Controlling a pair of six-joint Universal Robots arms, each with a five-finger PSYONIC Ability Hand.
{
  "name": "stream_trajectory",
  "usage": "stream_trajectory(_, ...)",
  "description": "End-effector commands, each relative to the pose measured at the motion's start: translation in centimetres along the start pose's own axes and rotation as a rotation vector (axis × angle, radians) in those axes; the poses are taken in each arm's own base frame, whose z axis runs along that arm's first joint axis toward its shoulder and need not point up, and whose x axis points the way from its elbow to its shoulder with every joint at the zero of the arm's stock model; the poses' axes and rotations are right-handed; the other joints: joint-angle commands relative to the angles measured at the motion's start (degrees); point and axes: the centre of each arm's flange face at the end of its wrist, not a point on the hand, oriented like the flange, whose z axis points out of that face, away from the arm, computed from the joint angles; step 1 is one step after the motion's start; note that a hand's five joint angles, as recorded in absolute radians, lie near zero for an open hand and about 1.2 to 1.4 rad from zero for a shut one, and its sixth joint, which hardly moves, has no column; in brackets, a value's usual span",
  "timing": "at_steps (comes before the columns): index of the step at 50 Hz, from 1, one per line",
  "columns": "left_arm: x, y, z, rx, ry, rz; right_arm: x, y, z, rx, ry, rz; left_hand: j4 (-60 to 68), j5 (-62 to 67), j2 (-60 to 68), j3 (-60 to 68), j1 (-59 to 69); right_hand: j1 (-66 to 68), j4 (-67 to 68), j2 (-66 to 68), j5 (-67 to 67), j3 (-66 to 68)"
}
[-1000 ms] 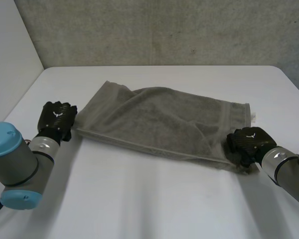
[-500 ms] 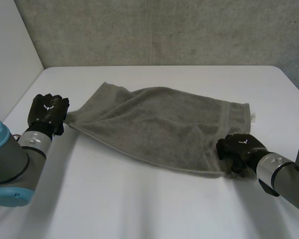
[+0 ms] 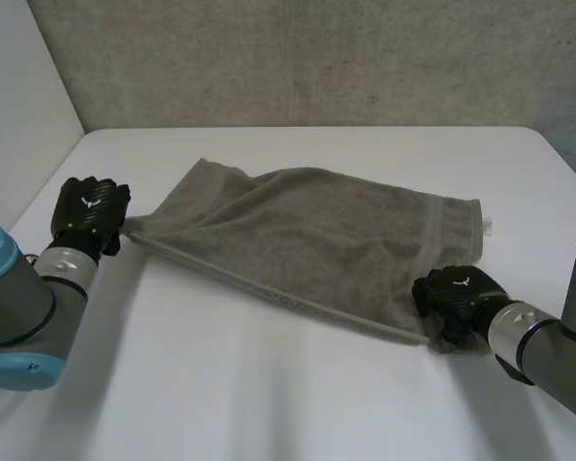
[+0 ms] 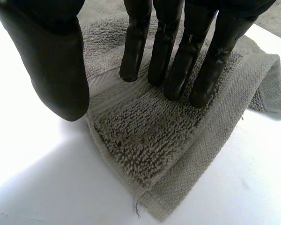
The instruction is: Fold the laundry
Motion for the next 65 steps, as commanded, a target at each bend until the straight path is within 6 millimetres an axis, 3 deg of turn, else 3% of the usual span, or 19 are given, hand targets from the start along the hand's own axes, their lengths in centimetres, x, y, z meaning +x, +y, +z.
stream_trajectory(1,-0.1,0.0,0.1,-0.010,0.000,-0.001,-0.3,0.2,-0.2,-0.019,-0.015,-0.011,10.2,12.2,10.3,10.3,13.3,-2.4,-2.5,-3.3,-1.4,-2.8)
stream_trajectory(14,0.0,0.2,0.1,-0.017,0.003,-0.002,-0.6,0.3,-0.4,-0.037,-0.026,-0.045,10.2,12.2,10.3,10.3,13.3,-5.8,-5.9,-6.7,-4.8,-6.2)
stream_trajectory(26,0.0,0.2,0.0,-0.020,0.003,-0.002,-0.6,0.7,0.0,-0.038,-0.027,-0.047,10.2,12.2,10.3,10.3,13.3,0.3,0.2,-0.6,1.3,-0.1)
stream_trajectory(41,-0.1,0.3,0.0,-0.022,0.000,-0.002,1.6,-0.9,0.1,0.074,0.151,-0.078,10.2,12.2,10.3,10.3,13.3,11.5,11.4,10.7,12.6,11.2)
stream_trajectory(57,-0.1,0.2,0.0,-0.020,0.000,-0.002,0.0,1.0,0.3,-0.055,0.054,-0.131,10.2,12.2,10.3,10.3,13.3,8.3,8.2,7.5,9.4,8.0)
stream_trajectory(65,-0.1,0.3,0.0,-0.022,0.000,-0.002,0.2,0.9,0.1,-0.058,0.056,-0.135,10.2,12.2,10.3,10.3,13.3,10.0,9.9,9.1,11.0,9.7)
